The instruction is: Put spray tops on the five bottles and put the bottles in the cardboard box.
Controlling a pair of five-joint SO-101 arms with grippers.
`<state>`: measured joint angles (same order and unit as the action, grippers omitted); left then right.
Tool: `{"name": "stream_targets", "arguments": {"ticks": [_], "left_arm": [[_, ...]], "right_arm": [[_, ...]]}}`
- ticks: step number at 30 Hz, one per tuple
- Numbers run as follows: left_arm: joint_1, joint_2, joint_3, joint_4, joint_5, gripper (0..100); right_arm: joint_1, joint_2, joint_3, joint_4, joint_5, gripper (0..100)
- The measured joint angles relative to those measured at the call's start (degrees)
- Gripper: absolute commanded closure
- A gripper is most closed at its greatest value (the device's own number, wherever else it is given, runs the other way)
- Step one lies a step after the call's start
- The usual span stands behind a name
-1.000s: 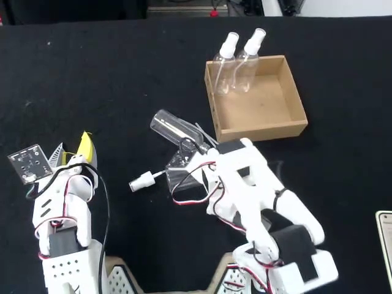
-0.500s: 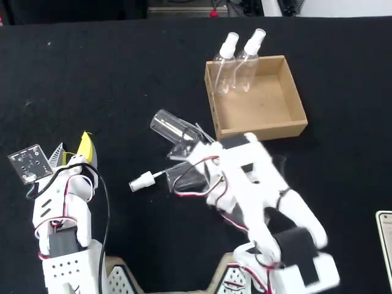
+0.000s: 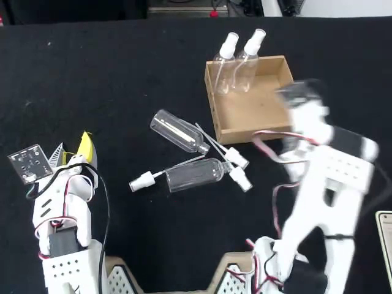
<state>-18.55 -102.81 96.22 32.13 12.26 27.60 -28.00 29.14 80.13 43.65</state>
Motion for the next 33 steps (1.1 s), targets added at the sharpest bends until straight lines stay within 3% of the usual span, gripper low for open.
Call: {"name": "stream_targets", "arguments": {"ticks": [5,10,14,18,24,33], "left_arm": [[0.0,0.0,0.0,0.0,0.0,80],[0.0,0.0,0.0,0.0,0.0,80],[0.0,0.0,0.0,0.0,0.0,80],[0.0,0.0,0.0,0.0,0.0,80],[0.0,0.0,0.0,0.0,0.0,80],[0.0,0.0,0.0,0.0,0.0,80]], "right_arm": [[13.2,7.6,0.0,-11.2,0.0,94.5],[17.6,23.2,-2.1,-21.1,-0.2,94.4],[19.1,34.4,-7.8,-22.3,-3.3,94.4],[19.0,43.8,-14.9,-17.8,-6.4,92.0],[19.0,53.5,-28.9,-4.2,-11.8,72.9],[19.2,62.8,-44.5,10.1,-11.8,73.0]]}}
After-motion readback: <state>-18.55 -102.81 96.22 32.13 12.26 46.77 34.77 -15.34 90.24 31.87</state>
